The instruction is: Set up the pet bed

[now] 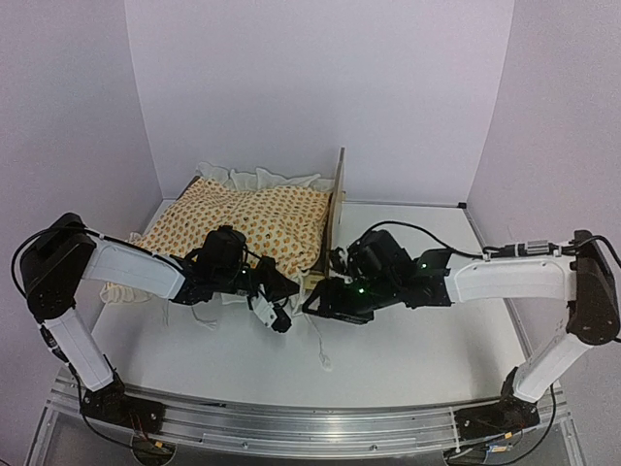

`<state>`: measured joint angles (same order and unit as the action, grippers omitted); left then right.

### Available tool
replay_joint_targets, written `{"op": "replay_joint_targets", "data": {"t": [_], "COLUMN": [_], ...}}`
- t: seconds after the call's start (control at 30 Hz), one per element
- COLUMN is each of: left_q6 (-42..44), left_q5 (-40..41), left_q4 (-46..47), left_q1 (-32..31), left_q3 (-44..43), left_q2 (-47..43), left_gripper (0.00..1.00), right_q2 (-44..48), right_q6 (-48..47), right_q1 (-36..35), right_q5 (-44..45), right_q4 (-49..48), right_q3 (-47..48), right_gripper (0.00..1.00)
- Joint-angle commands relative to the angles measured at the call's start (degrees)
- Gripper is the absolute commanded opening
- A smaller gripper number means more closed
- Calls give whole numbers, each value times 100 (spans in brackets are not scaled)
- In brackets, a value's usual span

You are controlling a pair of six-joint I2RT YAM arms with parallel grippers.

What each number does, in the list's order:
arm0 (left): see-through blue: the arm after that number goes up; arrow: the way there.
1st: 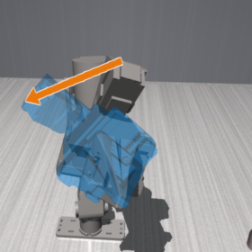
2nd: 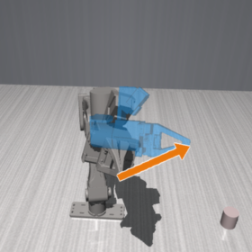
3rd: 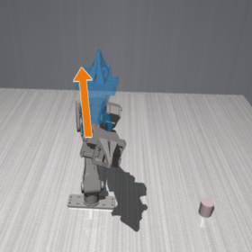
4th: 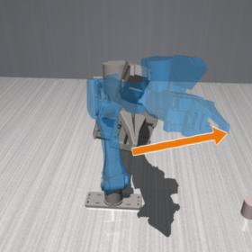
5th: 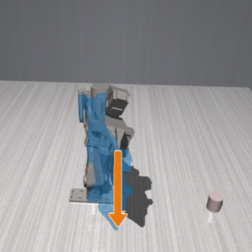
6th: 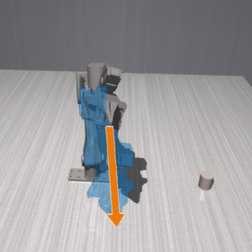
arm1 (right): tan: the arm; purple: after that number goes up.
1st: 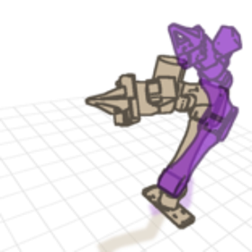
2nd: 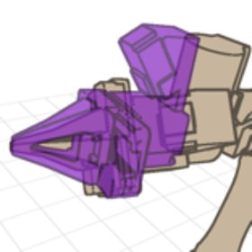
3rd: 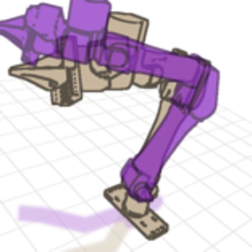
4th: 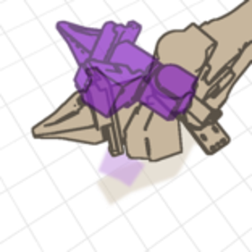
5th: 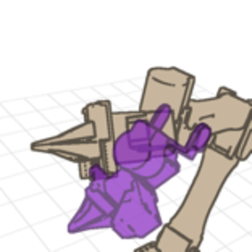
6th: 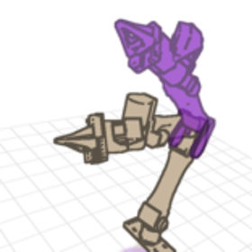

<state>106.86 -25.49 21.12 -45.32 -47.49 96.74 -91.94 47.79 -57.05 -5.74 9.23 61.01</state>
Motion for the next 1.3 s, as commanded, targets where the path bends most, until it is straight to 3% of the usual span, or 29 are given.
{"op": "replay_joint_targets", "data": {"t": [0.0, 0.17, 0.43, 0.53, 0.57, 0.63, 0.67, 0.8, 1.03, 1.27], "left_q6": [-268, -333, -389, -456, -511, -682, -762, -1262, -2727, -3170], "left_q5": [55, 96, 128, 168, 205, 268, 309, 313, -87, -542], "left_q4": [-326, -386, -355, -330, -335, -438, -534, -1436, -3977, -5141], "left_q1": [23, 23, 18, 23, 23, 23, 23, 20, 22, 22], "left_q3": [112, 186, 170, 152, 133, 69, 24, -260, -1369, -1328], "left_q2": [-242, -334, -315, -298, -296, -324, -364, -571, -614, -860], "left_gripper": [0, 0, 0, 0, 0, 0, 0, 0, 0, 0], "right_q2": [-367, -1019, -1757, -1982, -2057, -2134, -2101, -1470, -142, 614], "right_q6": [-770, -859, -1159, -1113, -1070, -868, -764, -652, -1324, -2229], "right_q1": [-698, -755, -898, -913, -913, -902, -875, -498, -128, -91], "right_q5": [1465, 1906, 1437, 1428, 1447, 1611, 1691, 1861, 2390, 2470], "right_q4": [1172, 1239, 1237, 1253, 1278, 1389, 1451, 1564, 2127, 2501], "right_q3": [-71, 58, 566, 605, 595, 513, 435, 217, 957, 1586], "right_gripper": [69, 72, 68, 53, 42, 10, 1, 0, 0, 0]}}
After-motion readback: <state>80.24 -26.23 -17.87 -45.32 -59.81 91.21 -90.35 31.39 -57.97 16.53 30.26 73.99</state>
